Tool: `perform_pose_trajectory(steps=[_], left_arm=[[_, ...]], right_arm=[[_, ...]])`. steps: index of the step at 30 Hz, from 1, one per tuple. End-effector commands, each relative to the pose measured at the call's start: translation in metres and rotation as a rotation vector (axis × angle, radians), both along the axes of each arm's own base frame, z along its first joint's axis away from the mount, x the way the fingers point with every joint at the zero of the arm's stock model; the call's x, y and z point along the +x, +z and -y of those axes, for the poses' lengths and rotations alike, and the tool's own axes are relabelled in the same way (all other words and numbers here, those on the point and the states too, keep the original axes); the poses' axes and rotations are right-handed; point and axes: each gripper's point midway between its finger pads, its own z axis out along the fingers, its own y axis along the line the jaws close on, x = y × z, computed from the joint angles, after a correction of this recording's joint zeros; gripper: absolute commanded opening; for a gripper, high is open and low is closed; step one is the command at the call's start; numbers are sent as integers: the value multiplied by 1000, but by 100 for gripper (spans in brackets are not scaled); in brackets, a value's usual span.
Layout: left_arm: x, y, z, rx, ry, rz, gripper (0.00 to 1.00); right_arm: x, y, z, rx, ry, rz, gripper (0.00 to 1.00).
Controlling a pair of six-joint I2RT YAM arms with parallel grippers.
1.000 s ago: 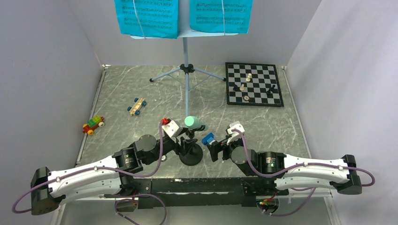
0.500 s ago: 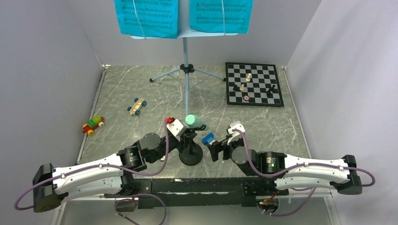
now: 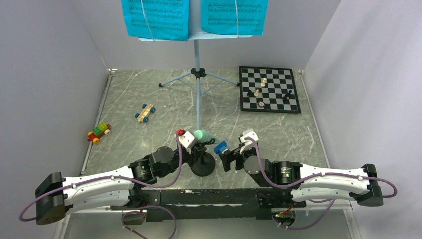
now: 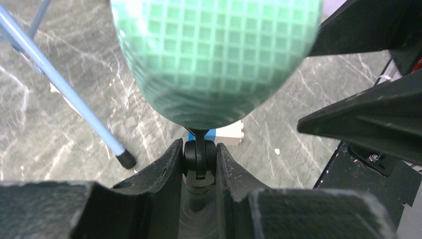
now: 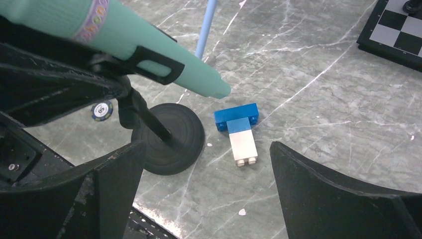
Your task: Pack up the instrument practice props
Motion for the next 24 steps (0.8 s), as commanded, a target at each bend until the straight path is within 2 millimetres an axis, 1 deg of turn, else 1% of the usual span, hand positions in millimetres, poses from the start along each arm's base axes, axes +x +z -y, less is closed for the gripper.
perform_pose_trajectory(steps=[1, 5, 8, 10, 13, 18, 23, 24], left_arm=[[-3, -39, -9, 33, 42, -101, 0], [-7, -63, -12, 63, 46, -141, 0], [-7, -72, -12, 83, 48, -154, 0], [-7, -73, -12, 93, 48, -157, 0], [-7, -68, -12, 95, 41, -143, 0], [-7, -65, -9, 101, 28, -139, 0], [-10, -69, -9, 101, 16, -155, 0], [-11, -70, -10, 100, 17, -157, 0]], right_arm=[[5, 14, 0, 80, -39, 25, 100], [7, 15, 2, 103, -27, 63, 100], [5, 13, -2, 104, 18, 102, 100], [3, 15, -7, 108, 62, 128, 100], [0, 25, -18, 127, 124, 176, 100], [0, 41, -37, 52, 229, 334, 100], [10, 66, -41, 27, 204, 496, 100], [12, 69, -42, 14, 198, 524, 100]])
